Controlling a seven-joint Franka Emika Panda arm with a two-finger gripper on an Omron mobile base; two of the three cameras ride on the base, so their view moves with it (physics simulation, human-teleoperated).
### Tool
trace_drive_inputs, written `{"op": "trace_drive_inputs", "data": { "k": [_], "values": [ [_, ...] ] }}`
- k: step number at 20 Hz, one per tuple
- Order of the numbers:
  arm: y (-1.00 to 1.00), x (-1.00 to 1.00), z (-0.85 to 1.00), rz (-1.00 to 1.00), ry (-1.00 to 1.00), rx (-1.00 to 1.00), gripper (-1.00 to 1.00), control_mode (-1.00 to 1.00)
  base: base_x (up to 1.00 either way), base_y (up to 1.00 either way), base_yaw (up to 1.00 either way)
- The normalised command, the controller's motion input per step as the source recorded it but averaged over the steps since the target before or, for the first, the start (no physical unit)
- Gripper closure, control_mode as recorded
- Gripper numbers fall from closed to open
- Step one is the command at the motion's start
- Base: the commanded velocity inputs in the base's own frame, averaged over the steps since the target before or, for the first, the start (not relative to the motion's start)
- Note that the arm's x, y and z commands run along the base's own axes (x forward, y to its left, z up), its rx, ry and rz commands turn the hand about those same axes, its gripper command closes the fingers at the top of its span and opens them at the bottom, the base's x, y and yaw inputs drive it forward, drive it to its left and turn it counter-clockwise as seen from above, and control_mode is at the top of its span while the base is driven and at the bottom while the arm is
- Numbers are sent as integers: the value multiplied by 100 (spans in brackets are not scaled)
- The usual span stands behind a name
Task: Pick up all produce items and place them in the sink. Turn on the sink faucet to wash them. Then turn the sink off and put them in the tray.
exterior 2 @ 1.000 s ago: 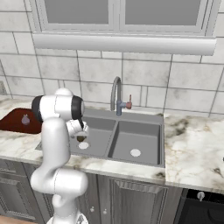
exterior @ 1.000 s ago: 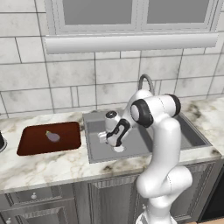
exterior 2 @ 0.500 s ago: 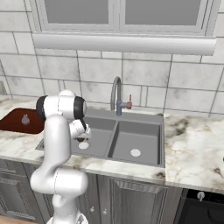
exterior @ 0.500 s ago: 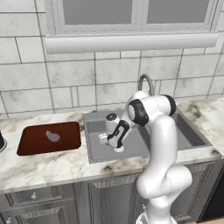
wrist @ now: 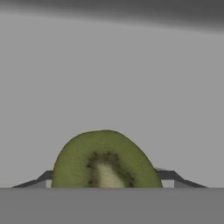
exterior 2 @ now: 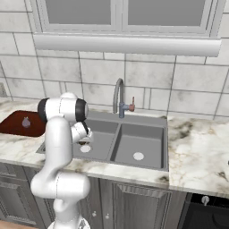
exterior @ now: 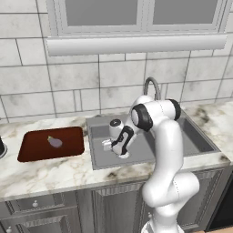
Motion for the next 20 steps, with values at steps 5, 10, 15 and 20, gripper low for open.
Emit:
{"op": "trace_drive_inputs", "data": {
  "k": [5,10,15,20],
  "values": [
    [0,-8,18,0,-7,0,100,-100,0,0,0],
    [5,-14,66,3,-15,0,100,-100,0,0,0],
    [36,-6,89,3,-14,0,100,-100,0,0,0],
    [65,-2,93,3,-8,0,100,-100,0,0,0]
  ]
}}
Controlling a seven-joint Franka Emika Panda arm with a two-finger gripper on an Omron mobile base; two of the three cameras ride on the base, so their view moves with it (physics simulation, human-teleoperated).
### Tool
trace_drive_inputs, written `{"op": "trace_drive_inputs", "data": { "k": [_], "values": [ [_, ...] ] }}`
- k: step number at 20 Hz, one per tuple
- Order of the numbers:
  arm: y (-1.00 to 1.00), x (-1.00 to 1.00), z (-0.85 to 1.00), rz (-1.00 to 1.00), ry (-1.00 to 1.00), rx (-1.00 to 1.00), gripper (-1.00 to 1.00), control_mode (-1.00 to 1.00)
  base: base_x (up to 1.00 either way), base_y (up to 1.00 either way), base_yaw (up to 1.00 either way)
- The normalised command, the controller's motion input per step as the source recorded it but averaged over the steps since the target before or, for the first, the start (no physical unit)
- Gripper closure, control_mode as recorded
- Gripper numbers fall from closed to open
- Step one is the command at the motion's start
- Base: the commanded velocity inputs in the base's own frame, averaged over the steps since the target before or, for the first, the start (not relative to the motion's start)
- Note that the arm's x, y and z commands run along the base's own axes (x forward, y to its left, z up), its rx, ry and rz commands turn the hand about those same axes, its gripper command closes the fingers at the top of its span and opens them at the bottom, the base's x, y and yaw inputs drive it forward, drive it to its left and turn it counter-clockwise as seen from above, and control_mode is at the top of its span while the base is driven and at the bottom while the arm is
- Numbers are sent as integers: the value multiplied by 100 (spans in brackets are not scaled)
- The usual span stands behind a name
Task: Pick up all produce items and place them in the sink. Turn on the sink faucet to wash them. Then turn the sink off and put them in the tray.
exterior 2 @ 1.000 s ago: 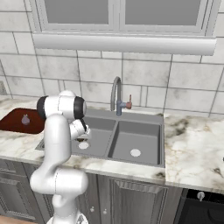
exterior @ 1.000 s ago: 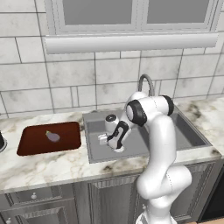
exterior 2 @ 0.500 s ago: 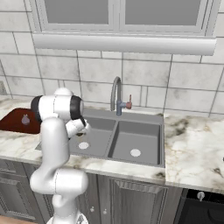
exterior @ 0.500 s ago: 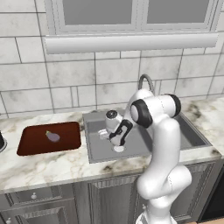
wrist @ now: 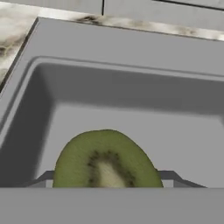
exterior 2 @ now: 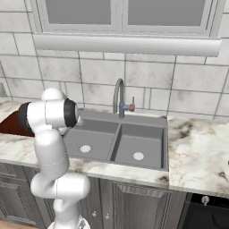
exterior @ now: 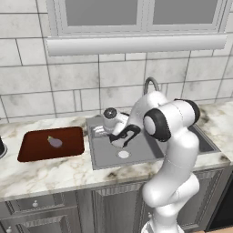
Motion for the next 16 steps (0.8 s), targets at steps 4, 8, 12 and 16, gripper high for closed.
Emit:
{"op": "trace_drive_inputs", "data": {
  "k": [4,8,12,16],
  "values": [
    [77,0,77,3,-1,0,100,-100,0,0,0],
    [74,0,55,3,0,0,100,-100,0,0,0],
    [68,0,30,5,2,-1,100,-100,0,0,0],
    [59,0,5,7,6,-3,100,-100,0,0,0]
  ]
}}
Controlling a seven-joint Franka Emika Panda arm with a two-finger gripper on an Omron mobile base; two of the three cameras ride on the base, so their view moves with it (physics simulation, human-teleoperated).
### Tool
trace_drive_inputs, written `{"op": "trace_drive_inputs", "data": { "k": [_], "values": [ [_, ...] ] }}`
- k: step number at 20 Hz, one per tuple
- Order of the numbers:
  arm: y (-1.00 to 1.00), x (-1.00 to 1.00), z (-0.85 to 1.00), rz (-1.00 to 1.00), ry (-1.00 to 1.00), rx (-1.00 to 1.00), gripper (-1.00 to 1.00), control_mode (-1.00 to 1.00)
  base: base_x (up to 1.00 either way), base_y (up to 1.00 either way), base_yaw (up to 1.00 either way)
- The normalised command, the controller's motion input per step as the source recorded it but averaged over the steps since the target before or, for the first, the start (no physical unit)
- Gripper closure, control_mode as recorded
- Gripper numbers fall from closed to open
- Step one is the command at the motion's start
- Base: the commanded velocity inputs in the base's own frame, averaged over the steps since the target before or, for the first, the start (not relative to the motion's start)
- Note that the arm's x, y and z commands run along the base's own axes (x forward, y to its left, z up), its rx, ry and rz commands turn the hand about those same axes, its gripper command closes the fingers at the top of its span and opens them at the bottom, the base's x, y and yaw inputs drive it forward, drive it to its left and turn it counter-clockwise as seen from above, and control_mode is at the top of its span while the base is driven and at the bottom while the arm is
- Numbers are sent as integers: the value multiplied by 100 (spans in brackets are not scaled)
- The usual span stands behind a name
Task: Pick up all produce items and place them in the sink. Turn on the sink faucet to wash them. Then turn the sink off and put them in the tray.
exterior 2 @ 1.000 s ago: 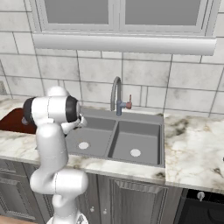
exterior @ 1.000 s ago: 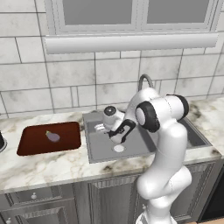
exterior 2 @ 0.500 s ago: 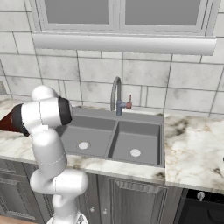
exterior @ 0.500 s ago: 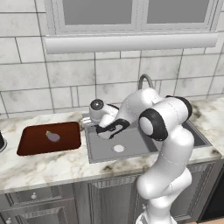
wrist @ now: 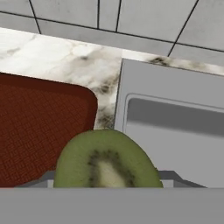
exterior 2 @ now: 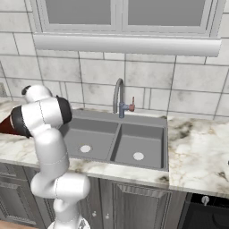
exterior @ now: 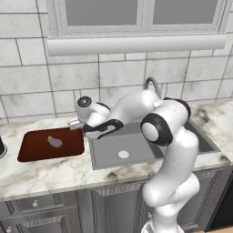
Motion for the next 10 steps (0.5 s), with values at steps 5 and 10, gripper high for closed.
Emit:
{"op": "trace_drive_inputs", "data": {
  "k": [5,10],
  "values": [
    [52,-4,0,8,7,-2,100,-100,0,0,0],
    [45,-12,0,8,8,-2,100,-100,0,0,0]
  ]
}}
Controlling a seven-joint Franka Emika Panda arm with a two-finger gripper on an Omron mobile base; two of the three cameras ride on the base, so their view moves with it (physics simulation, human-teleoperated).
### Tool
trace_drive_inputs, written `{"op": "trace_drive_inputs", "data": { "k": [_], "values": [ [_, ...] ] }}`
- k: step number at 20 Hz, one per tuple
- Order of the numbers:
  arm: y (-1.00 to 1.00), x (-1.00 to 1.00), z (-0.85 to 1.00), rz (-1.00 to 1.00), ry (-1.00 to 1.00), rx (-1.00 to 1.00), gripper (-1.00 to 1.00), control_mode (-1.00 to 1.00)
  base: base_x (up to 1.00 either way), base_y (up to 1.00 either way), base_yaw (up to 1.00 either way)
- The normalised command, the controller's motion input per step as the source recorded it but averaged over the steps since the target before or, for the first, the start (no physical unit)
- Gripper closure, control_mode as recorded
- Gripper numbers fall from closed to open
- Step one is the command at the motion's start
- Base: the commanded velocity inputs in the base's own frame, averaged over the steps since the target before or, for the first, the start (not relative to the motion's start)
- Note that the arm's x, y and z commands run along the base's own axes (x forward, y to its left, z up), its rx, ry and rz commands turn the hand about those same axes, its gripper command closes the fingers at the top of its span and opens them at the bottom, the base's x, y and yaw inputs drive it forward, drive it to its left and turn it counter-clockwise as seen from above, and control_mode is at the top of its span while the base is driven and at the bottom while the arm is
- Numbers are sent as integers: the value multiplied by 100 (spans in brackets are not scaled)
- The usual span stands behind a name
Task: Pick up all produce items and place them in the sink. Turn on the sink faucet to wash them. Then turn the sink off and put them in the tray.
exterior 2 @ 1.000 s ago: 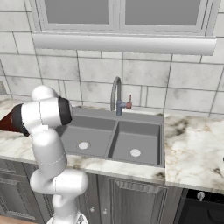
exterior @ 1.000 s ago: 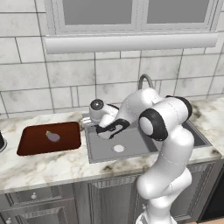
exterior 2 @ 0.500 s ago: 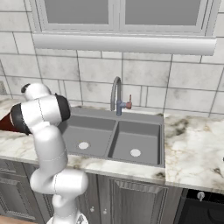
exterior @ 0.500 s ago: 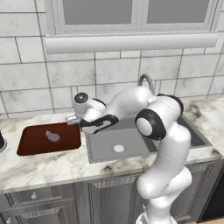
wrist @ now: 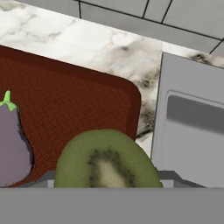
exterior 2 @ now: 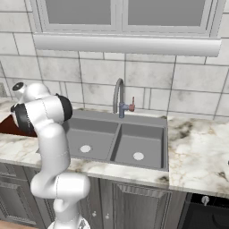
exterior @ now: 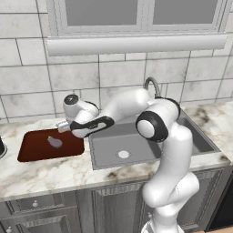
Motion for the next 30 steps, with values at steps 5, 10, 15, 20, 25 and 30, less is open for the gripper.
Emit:
{"op": "trace_drive_inputs", "data": {
  "k": [5,10,15,20,25,30],
  "values": [
    [12,-21,-16,7,5,-8,100,-100,0,0,0],
    [0,-4,-17,5,5,-7,100,-100,0,0,0],
    [0,0,-16,5,7,-2,100,-100,0,0,0],
    [0,0,-19,7,8,0,100,-100,0,0,0],
    [0,0,-20,7,9,0,100,-100,0,0,0],
    [4,0,-21,6,10,0,100,-100,0,0,0]
  ]
}}
